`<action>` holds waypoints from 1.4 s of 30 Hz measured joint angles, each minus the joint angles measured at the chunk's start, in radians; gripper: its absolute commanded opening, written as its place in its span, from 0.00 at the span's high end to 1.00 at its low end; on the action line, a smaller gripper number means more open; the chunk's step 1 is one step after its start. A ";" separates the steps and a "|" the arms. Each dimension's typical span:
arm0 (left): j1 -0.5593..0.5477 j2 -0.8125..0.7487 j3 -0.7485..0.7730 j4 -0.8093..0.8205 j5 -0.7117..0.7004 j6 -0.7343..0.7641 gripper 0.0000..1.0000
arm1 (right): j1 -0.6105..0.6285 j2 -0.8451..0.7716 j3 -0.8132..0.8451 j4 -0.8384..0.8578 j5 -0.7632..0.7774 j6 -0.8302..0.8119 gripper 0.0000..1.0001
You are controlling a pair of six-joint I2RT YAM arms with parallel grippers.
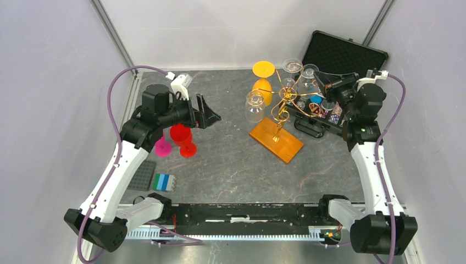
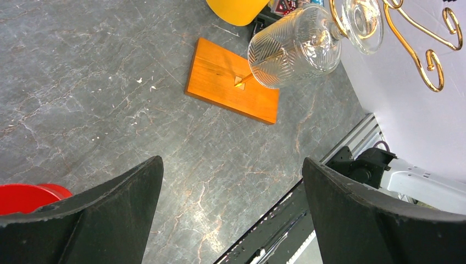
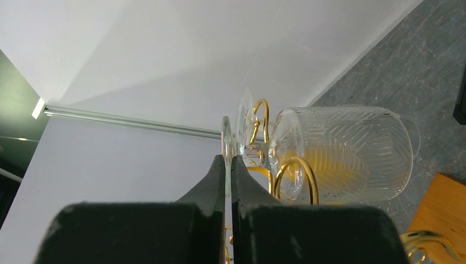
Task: Take the wine glass off the wine glass rack
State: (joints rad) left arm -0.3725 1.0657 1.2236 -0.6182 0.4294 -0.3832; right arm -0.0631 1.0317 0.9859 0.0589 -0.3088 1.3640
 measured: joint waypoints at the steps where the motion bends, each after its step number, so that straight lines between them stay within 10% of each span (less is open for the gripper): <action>1: 0.000 0.000 0.000 0.000 0.000 0.000 0.00 | 0.000 0.011 0.008 0.001 0.006 0.000 1.00; 24: 0.000 -0.015 0.000 -0.009 -0.010 0.000 0.00 | 0.002 0.113 0.195 0.154 0.198 -0.167 1.00; 42: 0.000 -0.051 -0.001 0.053 0.002 -0.054 0.00 | 0.168 -0.006 0.243 0.283 -0.031 -0.036 1.00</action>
State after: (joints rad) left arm -0.3725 1.0142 1.2228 -0.5655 0.4309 -0.4370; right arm 0.1047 1.0260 1.2285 0.3416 -0.3393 1.3277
